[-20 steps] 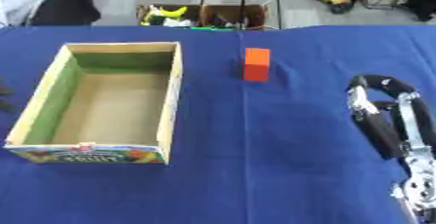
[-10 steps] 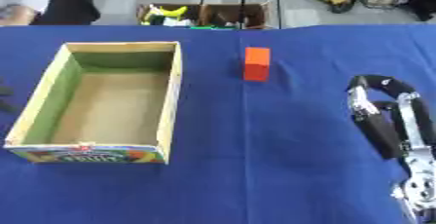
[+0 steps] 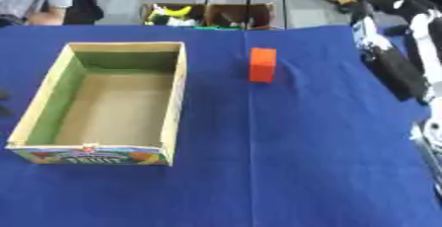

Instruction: Pick up objects on the table and place them in the box.

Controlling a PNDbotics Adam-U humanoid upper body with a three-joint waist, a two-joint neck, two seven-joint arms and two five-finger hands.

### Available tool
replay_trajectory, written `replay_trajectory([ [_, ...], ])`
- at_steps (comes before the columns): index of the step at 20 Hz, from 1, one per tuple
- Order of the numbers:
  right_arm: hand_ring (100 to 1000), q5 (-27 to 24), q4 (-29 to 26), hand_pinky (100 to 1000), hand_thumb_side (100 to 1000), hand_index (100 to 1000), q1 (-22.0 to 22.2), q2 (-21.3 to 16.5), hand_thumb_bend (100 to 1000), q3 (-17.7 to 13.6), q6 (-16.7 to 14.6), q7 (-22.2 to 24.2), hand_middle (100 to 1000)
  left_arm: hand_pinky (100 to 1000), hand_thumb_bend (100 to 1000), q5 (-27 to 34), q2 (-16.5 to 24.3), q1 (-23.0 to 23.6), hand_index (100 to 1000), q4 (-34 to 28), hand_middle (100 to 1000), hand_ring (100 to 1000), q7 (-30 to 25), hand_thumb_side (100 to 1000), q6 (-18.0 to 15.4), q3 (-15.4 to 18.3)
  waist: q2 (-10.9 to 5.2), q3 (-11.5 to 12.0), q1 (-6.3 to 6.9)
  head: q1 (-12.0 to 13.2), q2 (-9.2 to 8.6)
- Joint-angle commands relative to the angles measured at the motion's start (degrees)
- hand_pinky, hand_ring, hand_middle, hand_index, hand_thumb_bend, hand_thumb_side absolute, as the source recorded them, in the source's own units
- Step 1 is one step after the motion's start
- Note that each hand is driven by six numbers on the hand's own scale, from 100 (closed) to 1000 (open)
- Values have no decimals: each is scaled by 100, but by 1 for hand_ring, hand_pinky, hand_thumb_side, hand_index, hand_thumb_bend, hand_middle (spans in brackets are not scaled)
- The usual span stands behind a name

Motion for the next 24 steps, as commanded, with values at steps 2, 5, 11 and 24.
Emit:
replay_trajectory([
  [2, 880, 405, 329, 750, 940, 810, -566, -563, 271, 176, 146, 552, 773, 482, 100, 23, 132, -19, 728, -112, 571, 587, -44, 999, 0, -23, -132, 43, -14, -54, 23],
  [5, 885, 555, 832, 756, 939, 816, -1019, -728, 344, 336, 134, 913, 778, 482, 100, 32, 141, -16, 728, -112, 571, 587, -65, 998, 4, -42, -144, 75, -23, -83, 32],
  [11, 905, 824, 2393, 774, 918, 839, -1906, -749, 546, 639, -188, 1576, 774, 482, 100, 47, 165, -4, 728, -112, 571, 587, -117, 998, 17, -81, -184, 167, -60, -170, 21],
  [24, 976, 1849, 5477, 841, 798, 889, -3471, -174, 826, 450, -1387, 2505, 851, 483, 100, 85, 222, -6, 730, -112, 572, 588, -193, 998, 34, -133, -91, 221, -41, -264, -85],
])
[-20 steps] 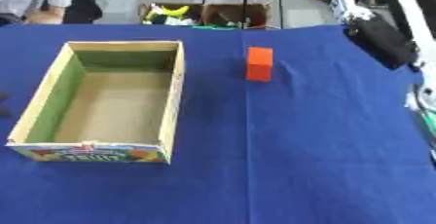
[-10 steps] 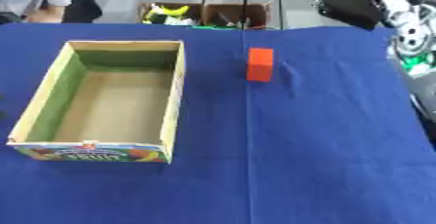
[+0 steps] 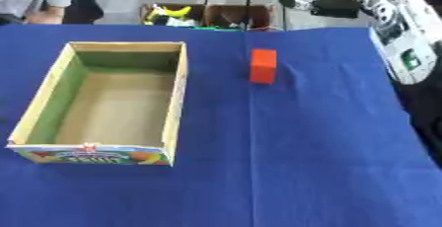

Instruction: Pick up objects on the table and place them in the box.

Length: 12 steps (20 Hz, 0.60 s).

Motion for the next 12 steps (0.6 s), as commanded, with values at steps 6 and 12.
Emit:
replay_trajectory([
  [6, 1000, 90, 490, 854, 742, 903, -284, 53, 838, -166, -504, 684, 869, 483, 100, 35, 117, -34, 730, -112, 573, 589, -55, 1000, 1, -35, -69, -8, 14, -30, -98],
  [12, 1000, 70, 582, 867, 654, 919, -322, 255, 871, -74, -483, 926, 894, 484, 100, 39, 99, -41, 730, -112, 573, 589, -86, 999, 13, -46, -85, 22, 18, -67, -122],
])
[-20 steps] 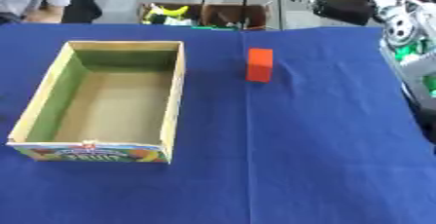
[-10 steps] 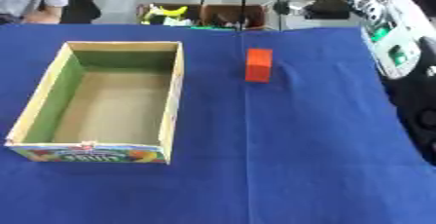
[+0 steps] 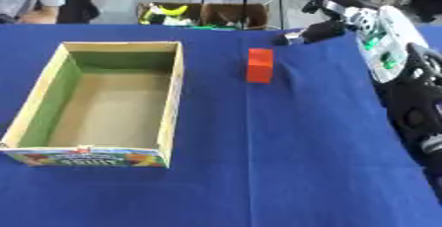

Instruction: Pick up objects on the table and place them in the box.

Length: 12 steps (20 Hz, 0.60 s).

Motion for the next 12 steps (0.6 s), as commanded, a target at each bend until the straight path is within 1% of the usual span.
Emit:
replay_trajectory([
  [1, 1000, -2, -28, 867, 627, 920, -175, -3, 868, 25, -16, 117, 894, 484, 100, 18, 95, -37, 731, -112, 573, 589, -31, 999, 1, -15, -131, 18, 11, -35, -85],
  [4, 1000, -39, -27, 868, 536, 924, -206, 62, 837, 51, -56, 238, 894, 484, 100, 19, 92, -38, 731, -112, 573, 589, -39, 1000, 5, -15, -137, 21, 11, -53, -95],
  [8, 1000, -207, -42, 868, 465, 925, -241, 135, 767, 78, -152, 533, 892, 484, 100, 19, 87, -37, 731, -112, 574, 589, -61, 1000, 17, -23, -126, 6, 16, -63, -110],
  [12, 1000, -200, -64, 863, 453, 922, -269, 193, 746, 112, -145, 683, 888, 484, 100, 23, 84, -43, 731, -112, 574, 589, -70, 1000, 16, -27, -114, 37, 12, -76, -130],
])
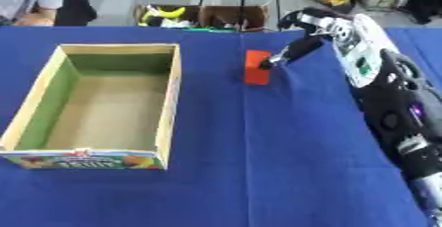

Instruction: Pick up objects on the table and place them in the box.

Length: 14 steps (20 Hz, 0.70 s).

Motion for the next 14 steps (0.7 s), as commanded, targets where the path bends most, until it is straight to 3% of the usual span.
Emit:
replay_trajectory([
  [1, 1000, -12, -95, 861, 445, 921, -176, -51, 733, 10, 7, 82, 888, 485, 100, 14, 84, -40, 732, -112, 574, 590, -24, 1000, -3, -1, -110, 29, 2, -25, -87],
  [14, 1000, 297, 219, 851, 404, 905, -192, 40, 663, 29, 72, -201, 875, 485, 100, 38, 100, -91, 732, -112, 575, 590, -63, 1000, -12, -24, 7, 110, -29, -101, -203],
])
